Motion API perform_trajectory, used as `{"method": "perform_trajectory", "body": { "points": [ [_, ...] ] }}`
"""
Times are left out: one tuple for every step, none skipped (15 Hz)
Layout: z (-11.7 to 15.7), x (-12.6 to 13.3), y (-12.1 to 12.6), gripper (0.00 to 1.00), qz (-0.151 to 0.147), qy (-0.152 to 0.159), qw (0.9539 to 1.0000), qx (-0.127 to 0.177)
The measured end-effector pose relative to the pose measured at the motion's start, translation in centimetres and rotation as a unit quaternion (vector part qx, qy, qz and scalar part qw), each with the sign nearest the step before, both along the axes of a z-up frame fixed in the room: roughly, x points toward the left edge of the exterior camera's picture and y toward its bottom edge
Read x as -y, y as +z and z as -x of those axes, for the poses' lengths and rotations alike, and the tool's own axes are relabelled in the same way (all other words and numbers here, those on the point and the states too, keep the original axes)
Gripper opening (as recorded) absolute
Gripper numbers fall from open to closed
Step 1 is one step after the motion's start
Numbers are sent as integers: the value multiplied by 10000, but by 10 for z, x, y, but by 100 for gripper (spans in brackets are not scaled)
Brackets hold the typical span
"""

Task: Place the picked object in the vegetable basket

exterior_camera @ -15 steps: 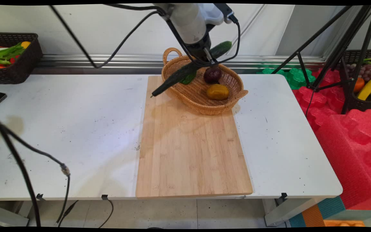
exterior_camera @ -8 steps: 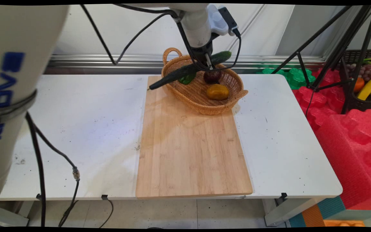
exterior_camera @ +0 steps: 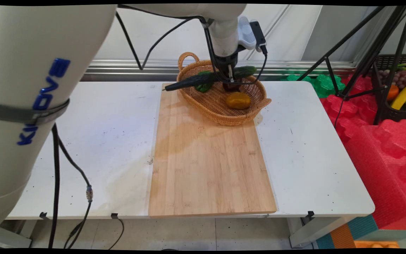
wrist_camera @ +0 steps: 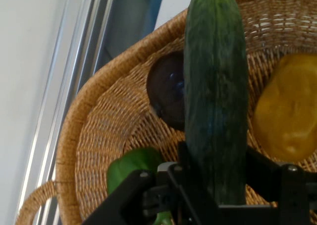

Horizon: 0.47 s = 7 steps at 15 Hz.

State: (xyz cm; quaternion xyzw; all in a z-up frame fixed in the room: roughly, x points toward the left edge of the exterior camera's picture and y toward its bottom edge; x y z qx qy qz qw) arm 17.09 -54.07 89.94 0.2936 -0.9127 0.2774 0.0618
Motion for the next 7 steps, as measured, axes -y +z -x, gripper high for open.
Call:
{"method": "perform_trajectory", "body": {
  "points": [
    [2,2,-2,0,-29,-85,9999,56],
    [4,4,-4,0,-47,-139,9999,90],
    [6,5,-5,100,-70,-213,9997,136],
    [9,7,-7,100,-91,-290,9994,179],
    [11,8,-8,100,-92,-346,9991,216],
    [13,9,-8,100,-85,-371,9990,232],
    [14,10,-7,100,-67,-383,9990,239]
  ]
}}
